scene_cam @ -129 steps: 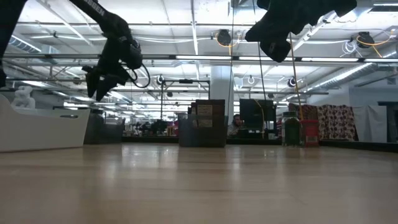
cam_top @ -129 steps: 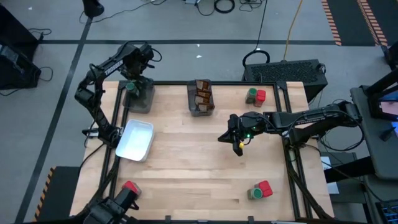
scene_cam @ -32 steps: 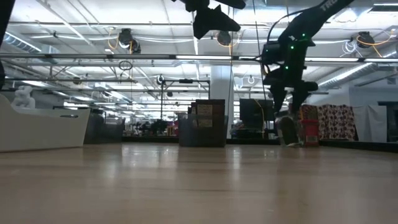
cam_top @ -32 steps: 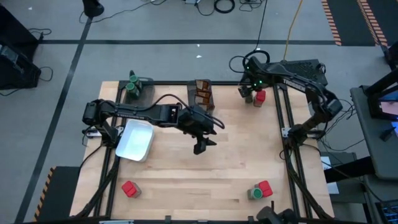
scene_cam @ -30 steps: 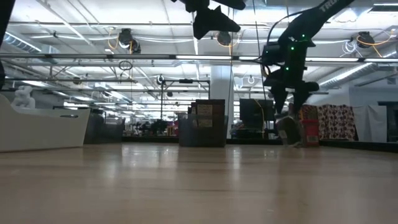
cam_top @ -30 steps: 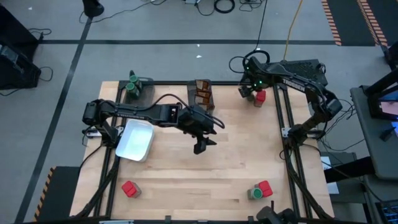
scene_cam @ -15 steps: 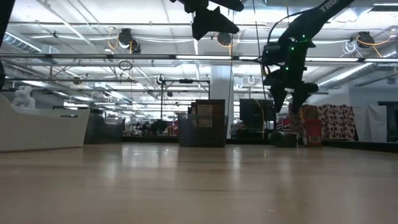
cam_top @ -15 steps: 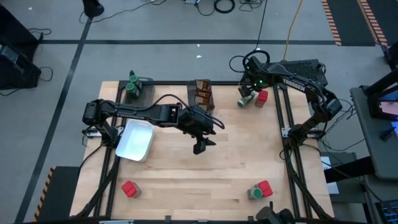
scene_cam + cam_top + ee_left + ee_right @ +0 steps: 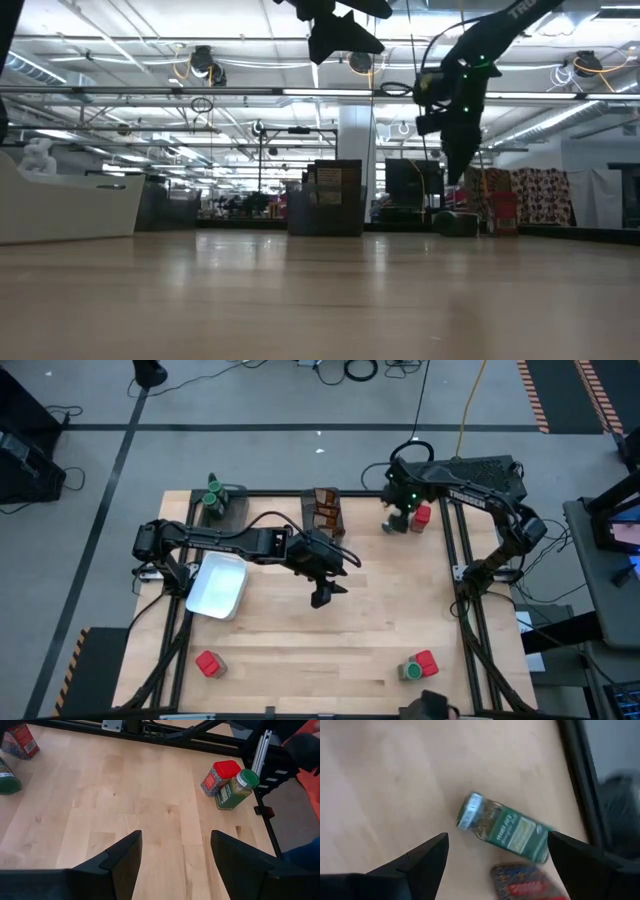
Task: Sort spices by type
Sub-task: Put the top green seasoning bottle into the left black bin
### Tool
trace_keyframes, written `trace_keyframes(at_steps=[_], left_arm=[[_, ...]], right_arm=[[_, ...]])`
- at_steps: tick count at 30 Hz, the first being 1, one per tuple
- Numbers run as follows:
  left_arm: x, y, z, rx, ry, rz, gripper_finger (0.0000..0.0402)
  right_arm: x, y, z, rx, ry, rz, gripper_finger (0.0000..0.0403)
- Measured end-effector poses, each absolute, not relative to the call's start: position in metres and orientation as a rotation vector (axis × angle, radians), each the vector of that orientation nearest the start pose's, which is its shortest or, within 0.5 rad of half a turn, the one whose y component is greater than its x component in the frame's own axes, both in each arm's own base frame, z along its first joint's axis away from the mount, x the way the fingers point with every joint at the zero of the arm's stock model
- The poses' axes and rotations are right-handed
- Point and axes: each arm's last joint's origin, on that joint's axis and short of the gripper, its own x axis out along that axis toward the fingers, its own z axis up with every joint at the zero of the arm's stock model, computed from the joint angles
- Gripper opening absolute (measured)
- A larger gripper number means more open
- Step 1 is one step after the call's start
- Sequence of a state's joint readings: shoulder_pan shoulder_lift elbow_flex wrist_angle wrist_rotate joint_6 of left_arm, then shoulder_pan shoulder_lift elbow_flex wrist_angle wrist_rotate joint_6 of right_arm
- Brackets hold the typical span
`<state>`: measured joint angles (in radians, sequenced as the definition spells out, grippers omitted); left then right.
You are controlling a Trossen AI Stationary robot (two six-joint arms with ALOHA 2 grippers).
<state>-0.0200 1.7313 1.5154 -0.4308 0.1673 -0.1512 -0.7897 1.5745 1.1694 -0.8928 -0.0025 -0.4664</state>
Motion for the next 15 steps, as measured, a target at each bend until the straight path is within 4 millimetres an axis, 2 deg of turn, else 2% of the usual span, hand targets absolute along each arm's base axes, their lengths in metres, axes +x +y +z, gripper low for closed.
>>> trace_keyframes(at_steps=[7, 11, 15], left_arm=[[0.390, -0.013, 0.311, -0.217, 0.675, -0.122, 0.0239], [0.389, -0.013, 0.309, -0.226, 0.700, -0.116, 0.0239], [0.388, -0.013, 0.308, -0.239, 0.711, -0.111, 0.0239]], right_arm=[[0.219, -0.201, 0.230, -0.330, 1.390, 0.027, 0.0322], [0.221, -0.204, 0.215, -0.452, 1.468, 0.175, 0.0322], [0.225, -0.211, 0.196, -0.510, 1.577, 0.238, 0.0322]])
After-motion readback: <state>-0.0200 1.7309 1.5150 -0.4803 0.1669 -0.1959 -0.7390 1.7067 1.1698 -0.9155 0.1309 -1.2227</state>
